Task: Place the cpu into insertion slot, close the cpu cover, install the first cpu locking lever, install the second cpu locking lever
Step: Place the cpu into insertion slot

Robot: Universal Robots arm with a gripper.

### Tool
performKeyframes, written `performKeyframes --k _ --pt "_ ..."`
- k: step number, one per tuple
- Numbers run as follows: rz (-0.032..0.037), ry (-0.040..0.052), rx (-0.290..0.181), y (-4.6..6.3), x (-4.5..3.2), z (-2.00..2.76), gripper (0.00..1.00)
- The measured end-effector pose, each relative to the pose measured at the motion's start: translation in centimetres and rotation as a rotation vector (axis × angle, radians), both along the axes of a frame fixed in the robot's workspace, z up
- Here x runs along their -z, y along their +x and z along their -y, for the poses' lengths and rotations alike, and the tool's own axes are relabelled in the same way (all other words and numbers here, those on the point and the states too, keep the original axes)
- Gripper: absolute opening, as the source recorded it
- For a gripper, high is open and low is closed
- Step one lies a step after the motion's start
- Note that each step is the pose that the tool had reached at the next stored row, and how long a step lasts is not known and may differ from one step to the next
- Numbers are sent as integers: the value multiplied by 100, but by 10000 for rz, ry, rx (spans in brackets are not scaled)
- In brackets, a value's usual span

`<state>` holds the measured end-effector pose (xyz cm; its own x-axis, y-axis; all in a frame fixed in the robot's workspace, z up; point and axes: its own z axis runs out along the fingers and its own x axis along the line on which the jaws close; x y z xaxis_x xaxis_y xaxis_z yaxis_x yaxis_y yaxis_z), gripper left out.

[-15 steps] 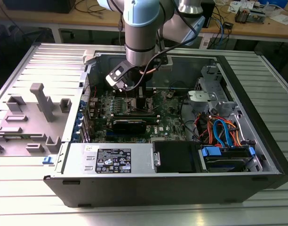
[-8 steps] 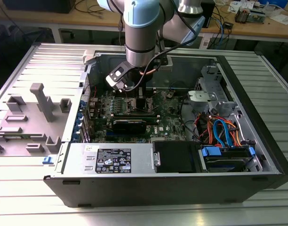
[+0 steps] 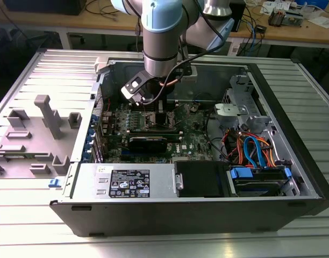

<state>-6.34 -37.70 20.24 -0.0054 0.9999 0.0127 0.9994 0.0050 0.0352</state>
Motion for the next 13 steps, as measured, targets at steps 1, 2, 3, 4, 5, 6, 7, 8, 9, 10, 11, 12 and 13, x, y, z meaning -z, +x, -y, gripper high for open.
performKeyframes --k 1,2,3,4,5,6,7,8,9,10,11,12,13 --pt "0 0 0 0 3 0 54" --pt "-1 -2 0 0 6 0 54" --pt "-4 -8 0 0 9 -1 54" --pt "-9 -16 -1 0 12 0 54" --pt "-12 -23 0 0 13 0 54" --pt "-15 -28 -1 0 16 0 54" --pt "-16 -31 -1 0 17 1 54" --pt "-16 -30 4 1 20 0 54" --pt "-16 -29 11 2 22 0 54" --pt "-16 -28 12 2 22 0 54" --pt "-15 -28 13 2 22 0 54" --pt "-16 -28 12 2 22 0 54" --pt "-14 -24 13 2 19 0 54"
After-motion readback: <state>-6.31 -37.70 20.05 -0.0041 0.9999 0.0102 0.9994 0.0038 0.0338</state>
